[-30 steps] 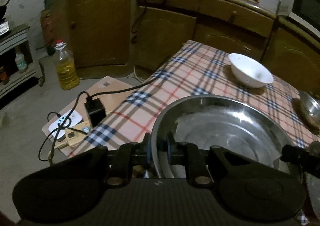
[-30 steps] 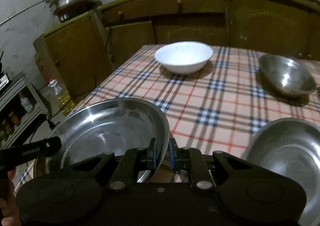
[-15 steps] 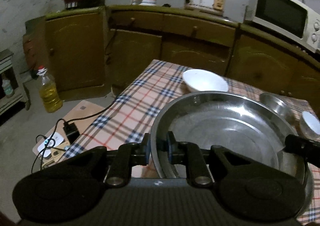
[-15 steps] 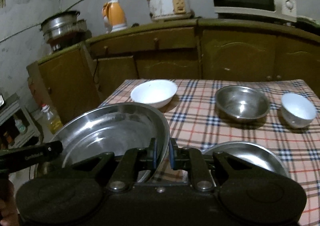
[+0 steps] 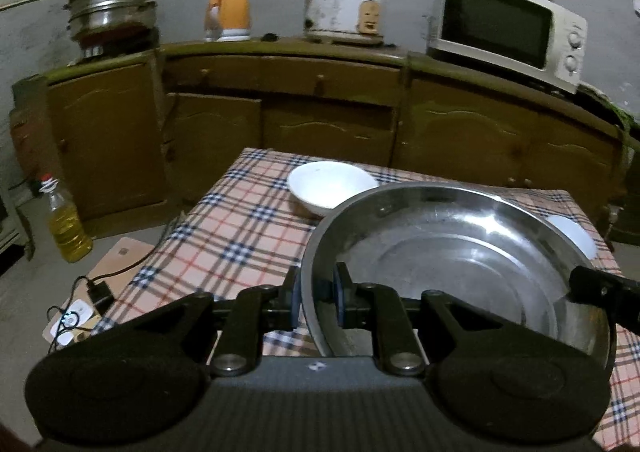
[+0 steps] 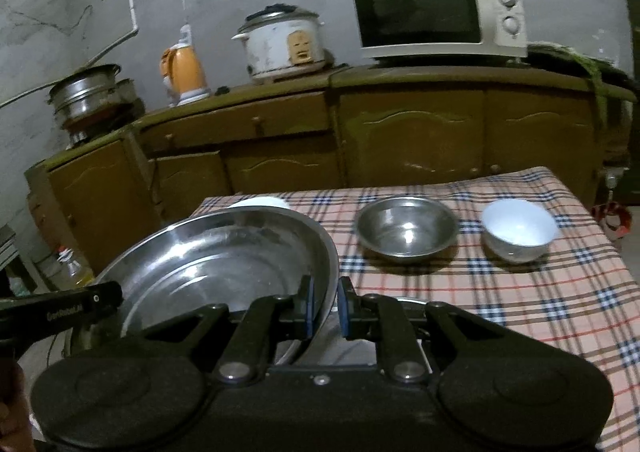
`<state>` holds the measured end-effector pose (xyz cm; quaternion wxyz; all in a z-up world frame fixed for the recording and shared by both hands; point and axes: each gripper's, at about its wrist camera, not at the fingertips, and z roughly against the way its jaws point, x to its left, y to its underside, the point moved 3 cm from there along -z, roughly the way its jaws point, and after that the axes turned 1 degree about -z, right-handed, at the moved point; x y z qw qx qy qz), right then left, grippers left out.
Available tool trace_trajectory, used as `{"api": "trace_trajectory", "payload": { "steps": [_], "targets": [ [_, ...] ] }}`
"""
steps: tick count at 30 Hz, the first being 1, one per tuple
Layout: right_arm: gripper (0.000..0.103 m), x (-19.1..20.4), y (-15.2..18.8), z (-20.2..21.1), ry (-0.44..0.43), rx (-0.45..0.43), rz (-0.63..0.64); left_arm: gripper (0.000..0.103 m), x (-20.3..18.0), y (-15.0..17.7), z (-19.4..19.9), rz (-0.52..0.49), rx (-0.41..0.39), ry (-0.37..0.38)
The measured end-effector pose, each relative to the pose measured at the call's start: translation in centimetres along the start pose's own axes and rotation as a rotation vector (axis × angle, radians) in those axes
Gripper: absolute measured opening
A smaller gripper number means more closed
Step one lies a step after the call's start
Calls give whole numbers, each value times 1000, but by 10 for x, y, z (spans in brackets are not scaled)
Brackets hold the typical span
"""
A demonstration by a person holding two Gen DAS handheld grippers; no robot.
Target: Organize plates and bowls
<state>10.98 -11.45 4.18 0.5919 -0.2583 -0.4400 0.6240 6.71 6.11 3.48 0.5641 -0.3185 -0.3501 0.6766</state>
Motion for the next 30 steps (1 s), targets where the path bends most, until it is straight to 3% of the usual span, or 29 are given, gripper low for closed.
{"api": "trace_trajectory", "payload": {
  "steps": [21,30],
  "targets": [
    [17,-94,1,49,170,-40,-117,18,-92,3,0,-127,13,169],
    [17,-115,11,50,194,-40,-155,18,-108,11,-7,-163,45,183]
  ]
}}
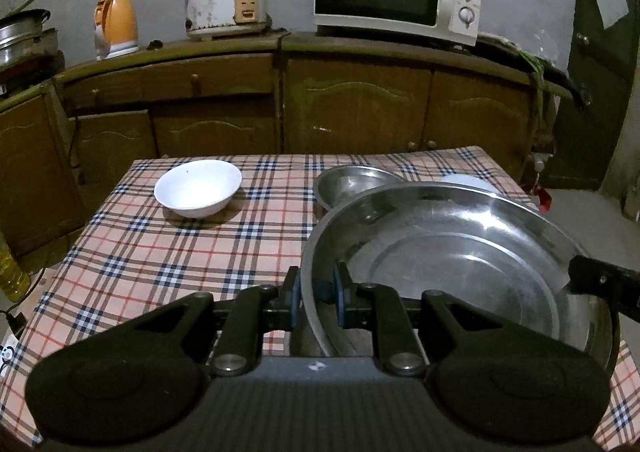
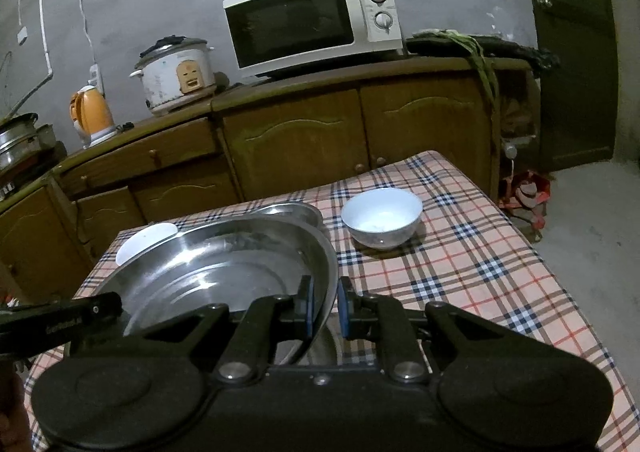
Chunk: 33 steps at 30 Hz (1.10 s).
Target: Organize plates and bowls
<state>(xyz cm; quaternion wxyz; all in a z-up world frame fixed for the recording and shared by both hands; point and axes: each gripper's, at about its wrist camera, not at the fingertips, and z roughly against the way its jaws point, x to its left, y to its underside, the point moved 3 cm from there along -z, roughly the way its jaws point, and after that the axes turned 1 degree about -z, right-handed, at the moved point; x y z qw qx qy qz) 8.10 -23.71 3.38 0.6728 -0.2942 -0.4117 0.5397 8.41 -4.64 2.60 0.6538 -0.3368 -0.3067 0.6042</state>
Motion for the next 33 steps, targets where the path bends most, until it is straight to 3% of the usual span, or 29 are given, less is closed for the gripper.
{"api": "trace_trajectory", "payload": {
  "steps": [18,33],
  "targets": [
    [17,-4,17,-40,-14,47,-4,18,4,13,-34,-5,51,-21],
    [18,-7,51,-96,-5,152,6,18,9,40,-73,-17,142,-36]
  ]
}}
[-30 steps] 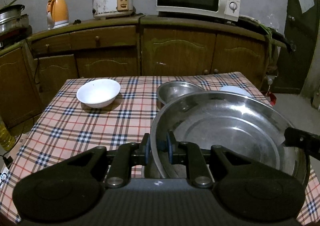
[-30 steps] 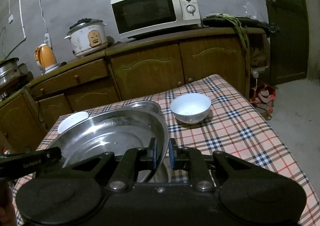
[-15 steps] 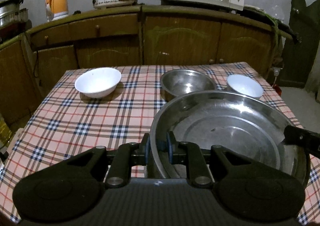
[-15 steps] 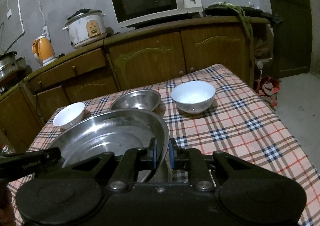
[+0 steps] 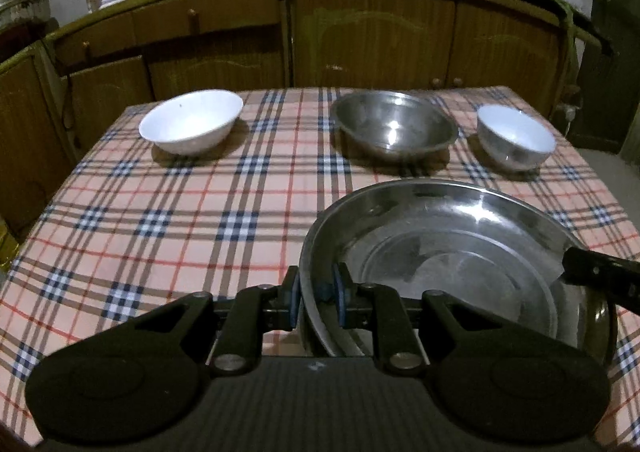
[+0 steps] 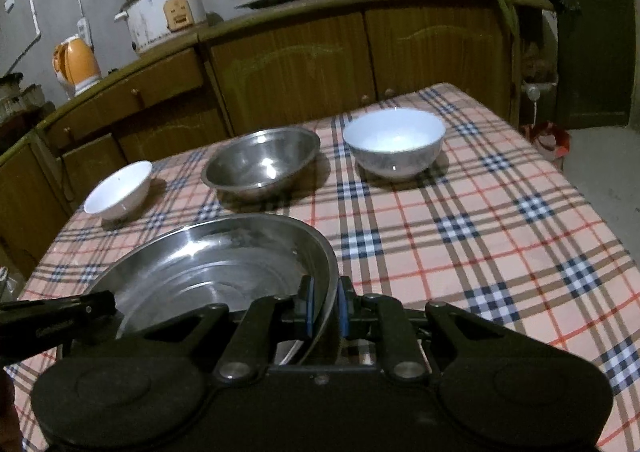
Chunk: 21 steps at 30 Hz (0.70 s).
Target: Organize plates and bowls
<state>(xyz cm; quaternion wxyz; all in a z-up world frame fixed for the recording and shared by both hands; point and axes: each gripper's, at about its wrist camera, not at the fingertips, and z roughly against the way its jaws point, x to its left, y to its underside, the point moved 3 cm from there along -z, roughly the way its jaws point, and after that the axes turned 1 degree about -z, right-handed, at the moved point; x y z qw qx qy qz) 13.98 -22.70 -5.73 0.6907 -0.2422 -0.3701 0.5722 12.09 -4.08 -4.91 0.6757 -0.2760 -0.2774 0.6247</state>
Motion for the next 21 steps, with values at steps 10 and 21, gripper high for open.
{"api": "trace_trajectory", "payload": {
  "steps": [10,21],
  "targets": [
    [17,-5,17,-19,13,39,8,20,-2,16,-18,-30,27,-5],
    [18,-3,20,-30,13,52,27,33,-7,19,-23,-72,3,-18]
  ]
}}
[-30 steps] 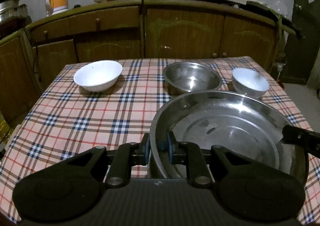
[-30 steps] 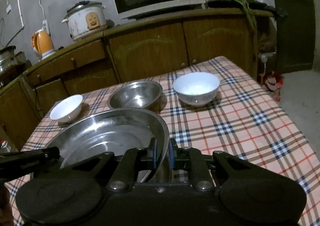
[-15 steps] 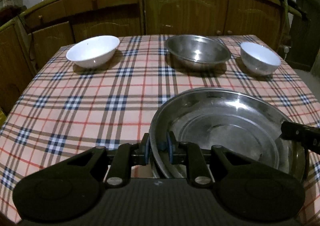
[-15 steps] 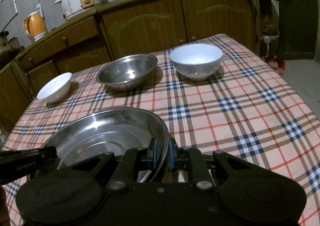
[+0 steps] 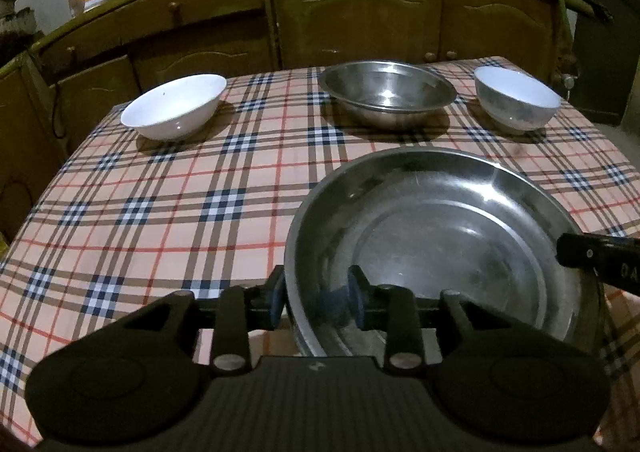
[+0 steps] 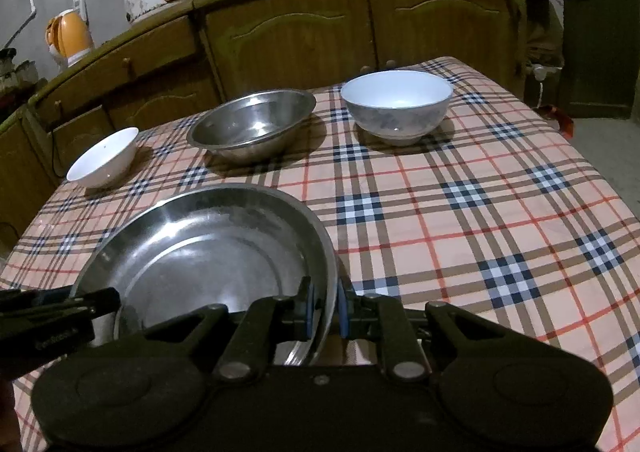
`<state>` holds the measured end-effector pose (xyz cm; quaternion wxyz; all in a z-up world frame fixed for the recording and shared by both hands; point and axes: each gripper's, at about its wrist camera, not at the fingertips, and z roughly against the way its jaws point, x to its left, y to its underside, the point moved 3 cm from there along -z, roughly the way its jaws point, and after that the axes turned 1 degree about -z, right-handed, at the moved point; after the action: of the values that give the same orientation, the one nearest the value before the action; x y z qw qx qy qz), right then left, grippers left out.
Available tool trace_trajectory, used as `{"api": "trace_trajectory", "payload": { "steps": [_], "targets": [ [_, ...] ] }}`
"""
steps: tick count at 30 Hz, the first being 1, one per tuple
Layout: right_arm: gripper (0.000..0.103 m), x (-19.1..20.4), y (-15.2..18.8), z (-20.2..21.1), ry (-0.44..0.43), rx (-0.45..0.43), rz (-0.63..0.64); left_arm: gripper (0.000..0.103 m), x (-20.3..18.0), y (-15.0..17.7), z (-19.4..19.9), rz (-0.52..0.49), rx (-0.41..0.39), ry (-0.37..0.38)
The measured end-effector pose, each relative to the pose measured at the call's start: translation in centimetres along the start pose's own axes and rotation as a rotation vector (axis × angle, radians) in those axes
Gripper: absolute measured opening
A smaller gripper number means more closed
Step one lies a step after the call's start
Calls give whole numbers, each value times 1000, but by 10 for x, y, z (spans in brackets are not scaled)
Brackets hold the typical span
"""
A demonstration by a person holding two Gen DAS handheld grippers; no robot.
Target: Organize plates and bowls
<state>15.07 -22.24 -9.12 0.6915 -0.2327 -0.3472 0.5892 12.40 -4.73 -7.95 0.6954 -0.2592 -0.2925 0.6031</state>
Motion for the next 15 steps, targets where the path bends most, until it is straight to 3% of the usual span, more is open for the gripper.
{"api": "trace_trajectory", "payload": {
  "steps": [3,5,6,8,10,12,15],
  "targets": [
    [19,1,0,0,-1,-3,5,38,2,0,-1,18,1,10],
    [27,1,-1,4,6,-22,10,42,4,-1,2,32,-6,20],
    [36,0,-3,5,8,-30,9,43,5,-1,3,35,-9,20],
    [40,-4,-5,9,8,-42,-4,47,5,-2,5,38,-18,18],
    [52,-8,-7,11,10,-47,-19,59,8,-3,8,53,-32,11],
    [58,-13,-7,13,9,-48,-38,68,12,-4,9,71,-38,1],
    [64,-19,-5,12,-2,-32,-69,72,15,-3,7,87,-25,-9]
  ]
}}
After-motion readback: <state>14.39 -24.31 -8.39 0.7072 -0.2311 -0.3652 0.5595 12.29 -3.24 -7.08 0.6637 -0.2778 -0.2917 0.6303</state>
